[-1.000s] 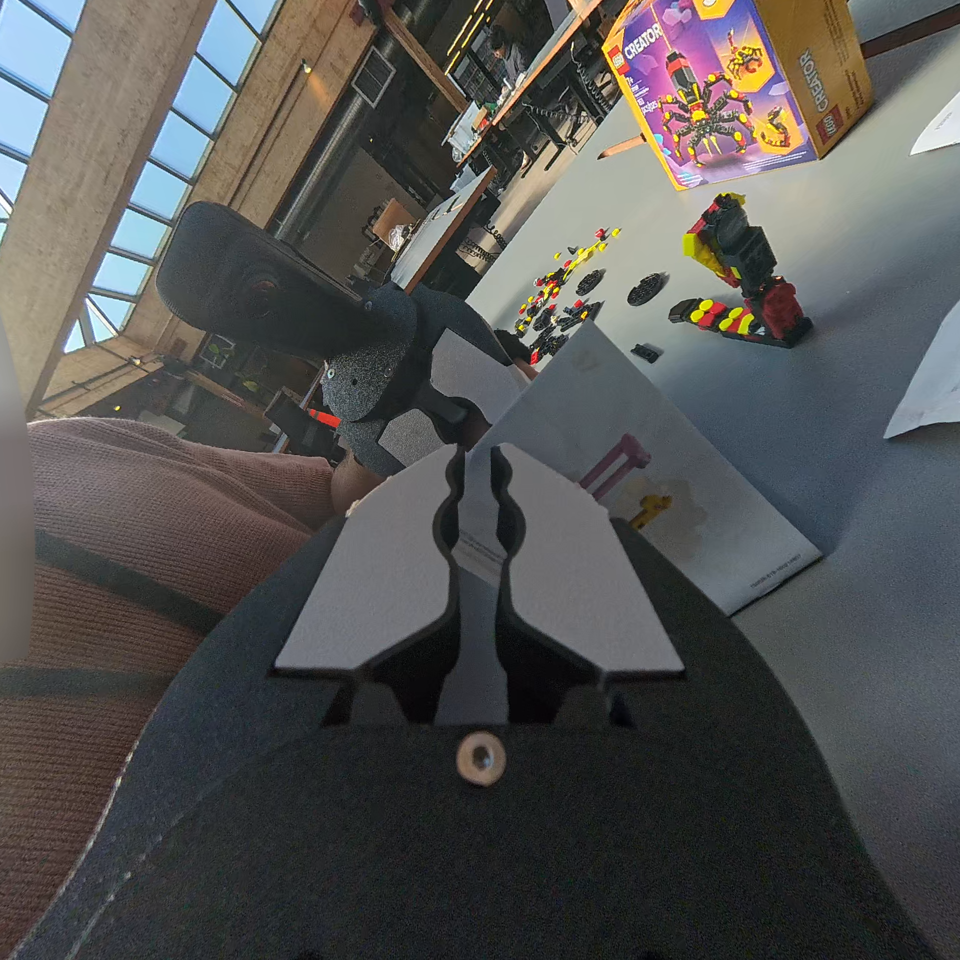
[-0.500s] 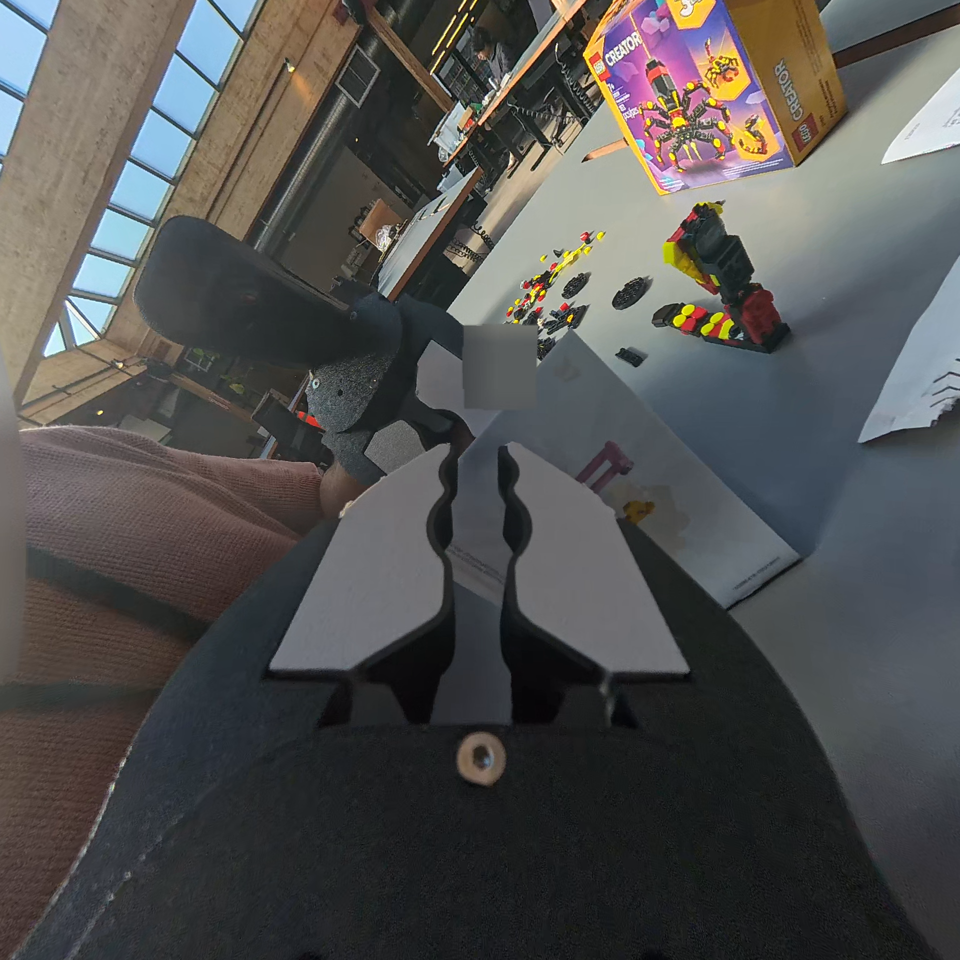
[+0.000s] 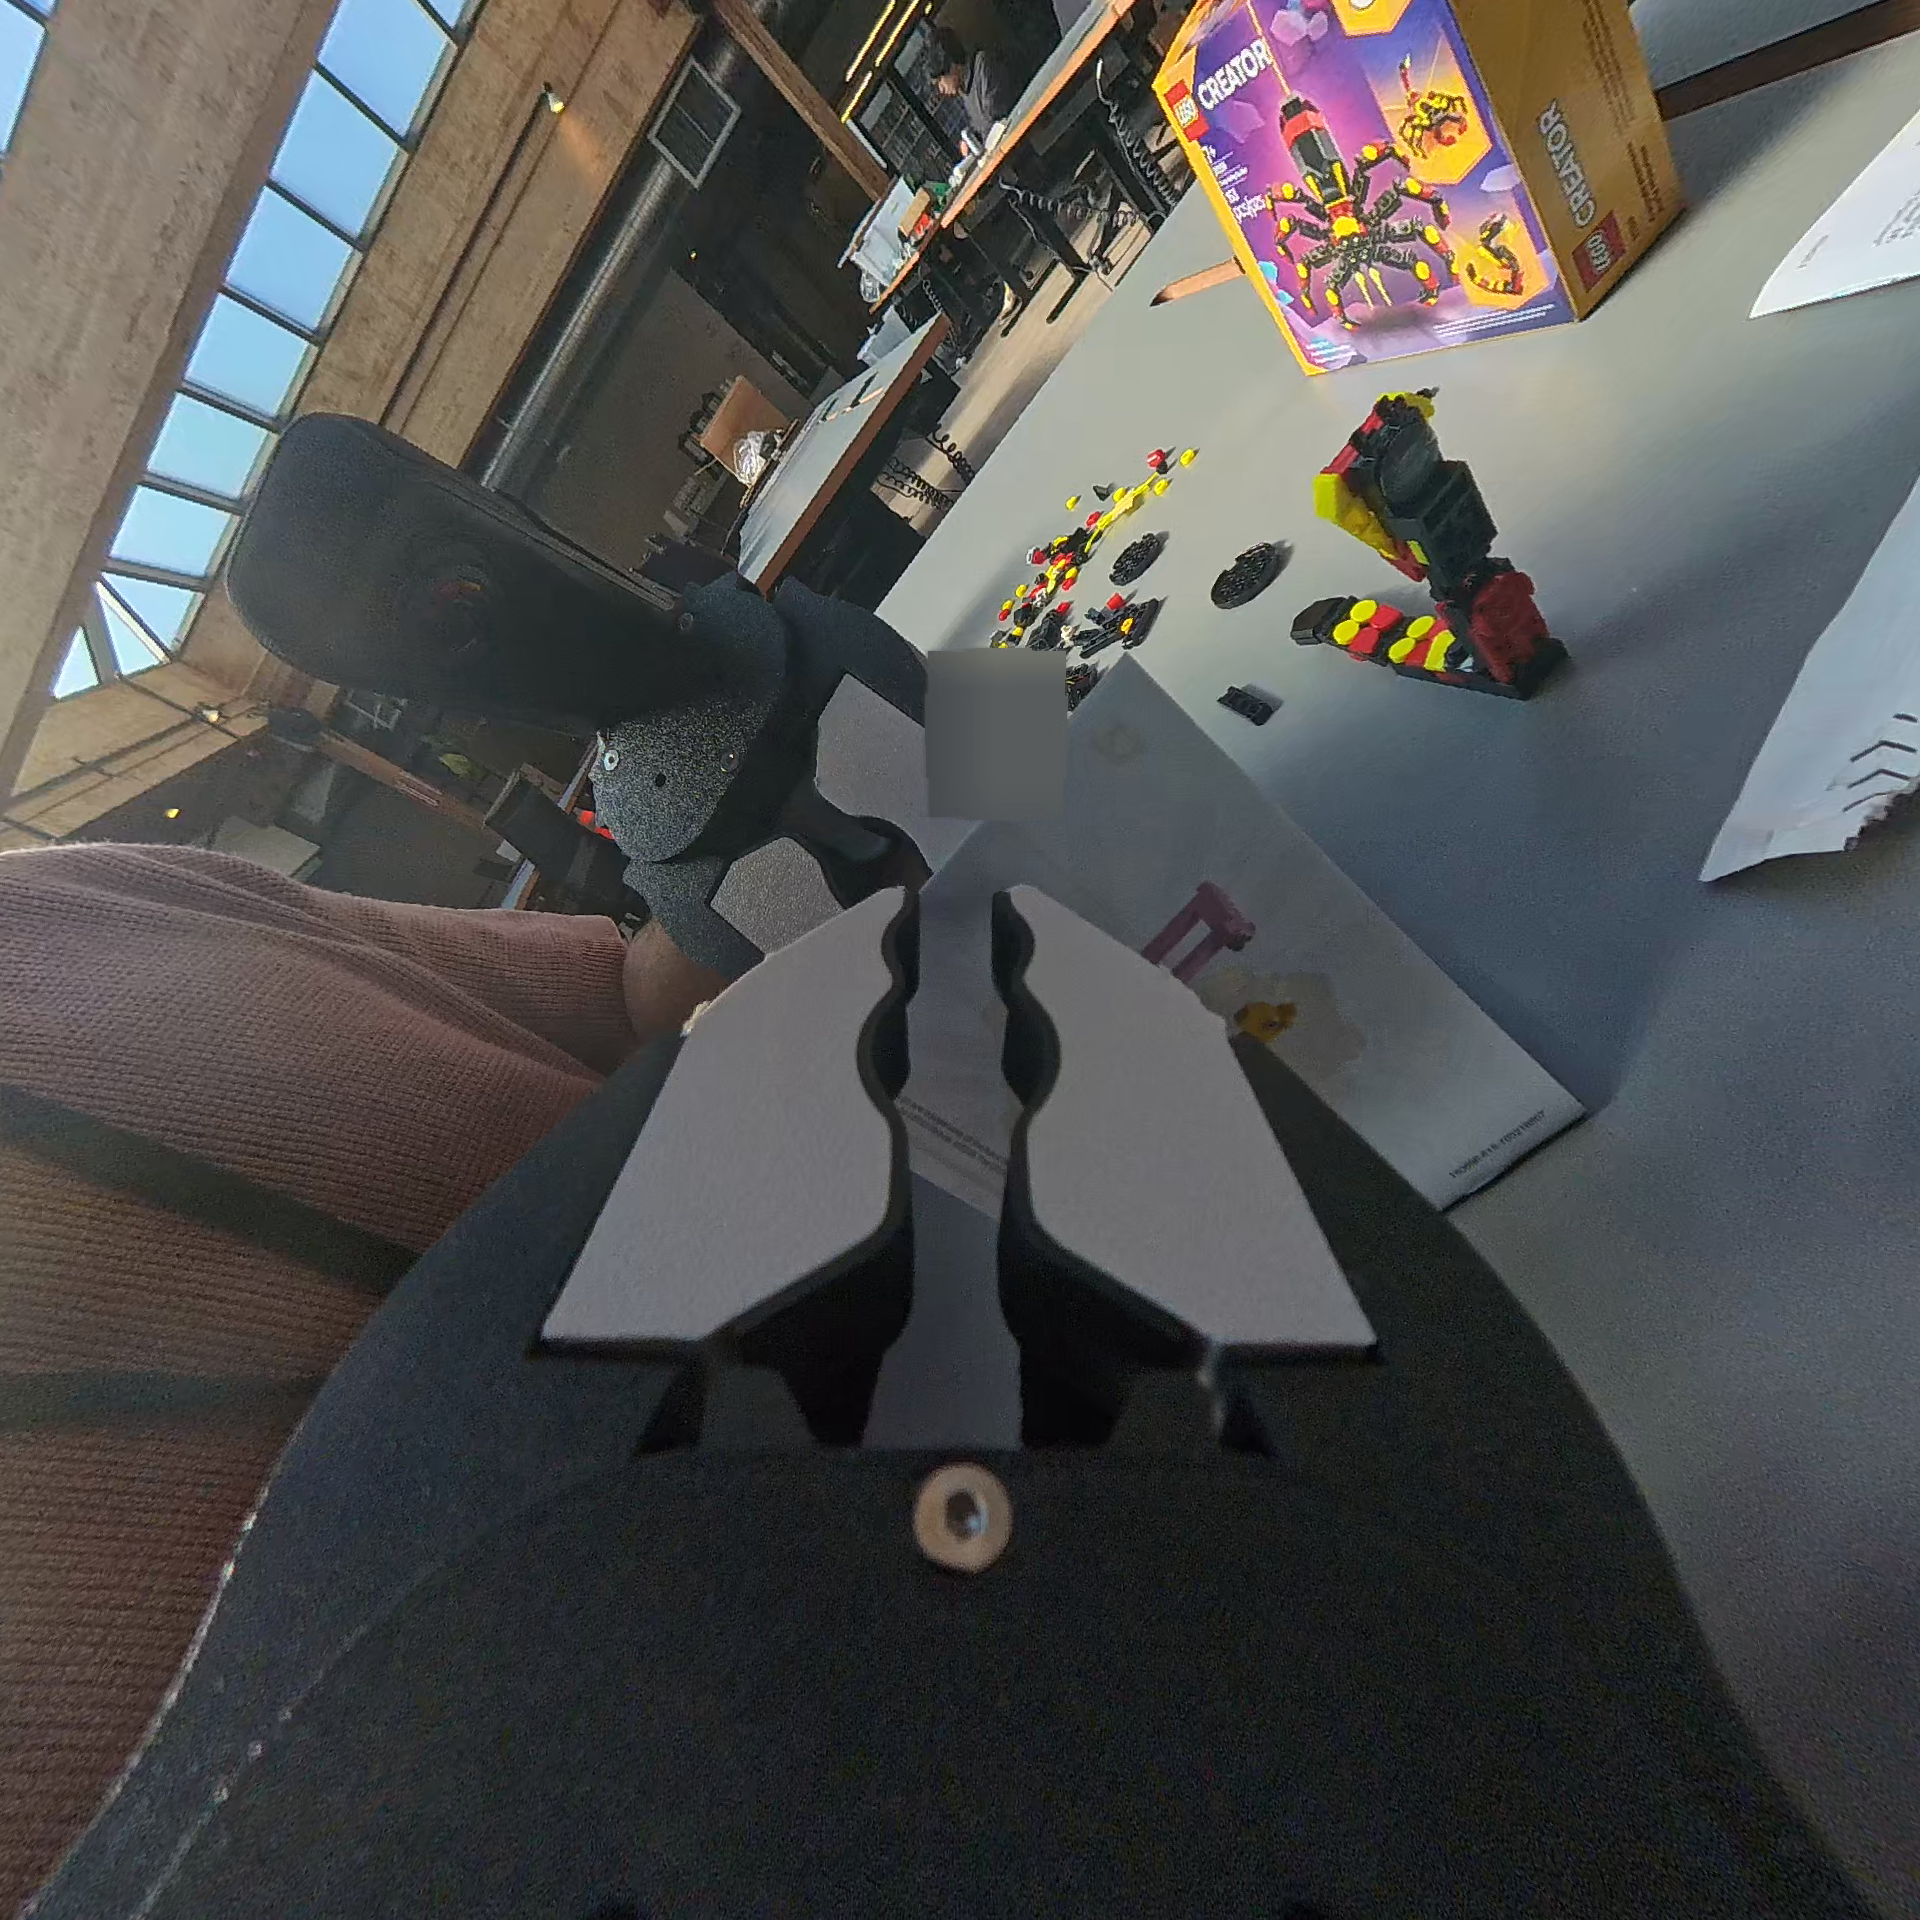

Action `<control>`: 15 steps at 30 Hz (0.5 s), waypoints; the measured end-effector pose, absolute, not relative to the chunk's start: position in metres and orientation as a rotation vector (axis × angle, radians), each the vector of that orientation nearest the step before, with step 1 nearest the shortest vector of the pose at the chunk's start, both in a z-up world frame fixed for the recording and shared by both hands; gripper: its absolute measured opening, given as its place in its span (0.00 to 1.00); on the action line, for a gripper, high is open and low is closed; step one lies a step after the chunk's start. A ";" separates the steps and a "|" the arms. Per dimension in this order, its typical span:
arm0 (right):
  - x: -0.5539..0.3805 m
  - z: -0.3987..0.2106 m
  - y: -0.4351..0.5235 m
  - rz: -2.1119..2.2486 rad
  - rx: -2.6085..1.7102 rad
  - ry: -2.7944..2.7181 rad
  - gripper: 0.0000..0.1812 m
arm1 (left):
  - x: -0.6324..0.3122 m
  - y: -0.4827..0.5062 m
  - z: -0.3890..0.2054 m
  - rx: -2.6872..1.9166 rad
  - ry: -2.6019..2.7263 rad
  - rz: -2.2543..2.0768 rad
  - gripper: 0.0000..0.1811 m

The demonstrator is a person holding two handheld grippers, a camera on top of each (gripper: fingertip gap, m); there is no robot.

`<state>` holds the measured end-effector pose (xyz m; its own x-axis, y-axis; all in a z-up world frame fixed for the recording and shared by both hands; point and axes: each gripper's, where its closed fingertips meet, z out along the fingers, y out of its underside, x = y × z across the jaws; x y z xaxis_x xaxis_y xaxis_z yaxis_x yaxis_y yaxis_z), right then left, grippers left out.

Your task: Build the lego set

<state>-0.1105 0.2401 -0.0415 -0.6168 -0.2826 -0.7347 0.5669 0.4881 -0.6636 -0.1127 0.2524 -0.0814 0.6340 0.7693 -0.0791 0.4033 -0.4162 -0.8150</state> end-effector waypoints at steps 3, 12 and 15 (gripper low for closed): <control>-0.111 -0.037 0.240 -1.252 0.240 1.848 0.07 | -0.113 0.253 -0.082 -2.052 -0.915 0.574 0.06; -0.112 -0.040 0.241 -1.246 0.237 1.873 0.07 | -0.113 0.253 -0.082 -2.052 -0.915 0.572 0.06; -0.112 -0.040 0.241 -1.247 0.239 1.860 0.07 | -0.113 0.253 -0.082 -2.050 -0.917 0.571 0.06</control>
<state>-0.1119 0.2410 -0.0397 -0.6114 -0.2874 -0.7373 0.5727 0.4823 -0.6629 -0.1130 0.2531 -0.0825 0.6355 0.7684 -0.0755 0.4070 -0.4164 -0.8130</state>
